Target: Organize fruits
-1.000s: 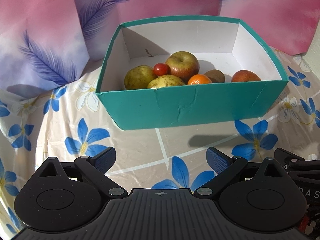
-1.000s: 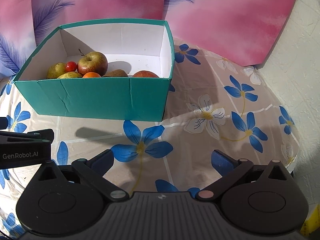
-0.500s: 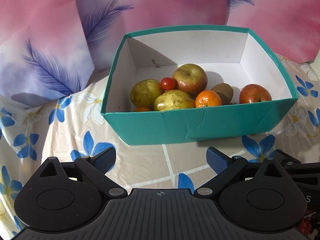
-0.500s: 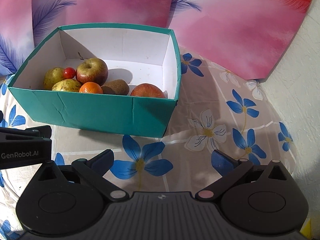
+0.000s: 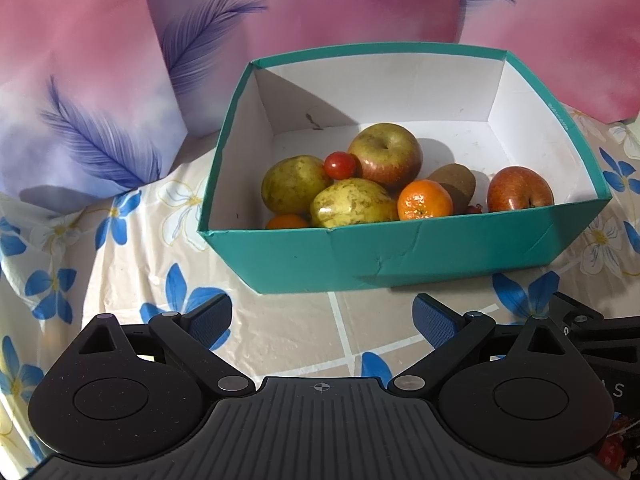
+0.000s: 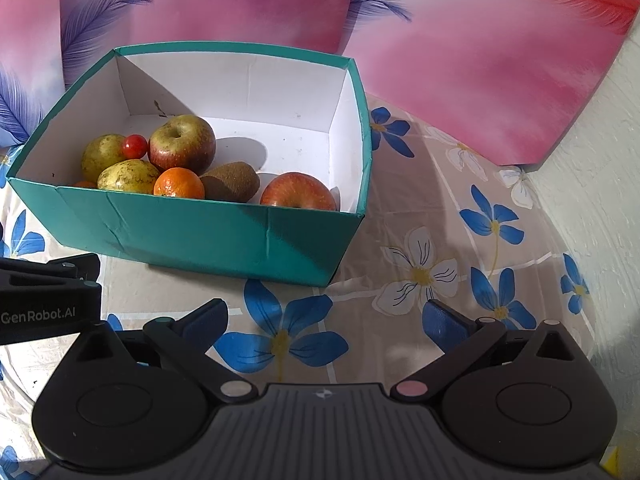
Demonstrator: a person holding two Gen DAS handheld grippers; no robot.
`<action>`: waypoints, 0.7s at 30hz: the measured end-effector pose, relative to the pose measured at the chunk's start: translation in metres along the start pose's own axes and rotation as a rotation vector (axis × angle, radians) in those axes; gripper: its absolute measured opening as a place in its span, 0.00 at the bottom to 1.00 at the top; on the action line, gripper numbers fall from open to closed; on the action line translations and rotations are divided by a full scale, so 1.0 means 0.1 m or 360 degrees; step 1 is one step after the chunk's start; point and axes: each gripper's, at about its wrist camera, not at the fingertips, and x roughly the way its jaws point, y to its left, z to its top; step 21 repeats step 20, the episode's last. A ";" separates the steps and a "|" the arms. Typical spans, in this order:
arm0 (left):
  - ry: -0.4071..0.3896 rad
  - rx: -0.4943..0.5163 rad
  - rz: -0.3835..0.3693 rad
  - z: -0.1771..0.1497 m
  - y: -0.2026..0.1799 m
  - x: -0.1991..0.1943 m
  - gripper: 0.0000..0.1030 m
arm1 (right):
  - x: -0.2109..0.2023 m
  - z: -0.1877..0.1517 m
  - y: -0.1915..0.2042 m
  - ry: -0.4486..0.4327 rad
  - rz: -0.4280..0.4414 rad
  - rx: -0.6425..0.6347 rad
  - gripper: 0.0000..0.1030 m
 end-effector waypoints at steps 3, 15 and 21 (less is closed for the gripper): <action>0.0008 -0.0006 -0.0006 0.00 0.02 0.01 0.97 | 0.00 0.01 0.00 0.0000 0.0003 -0.0005 1.00; 0.0007 0.0010 -0.0014 0.00 0.00 0.03 0.97 | 0.01 0.02 0.01 -0.0002 -0.0004 -0.0014 1.00; -0.0008 0.0038 0.0031 -0.01 -0.04 0.00 0.97 | 0.00 0.02 0.02 -0.0003 -0.0003 -0.0024 1.00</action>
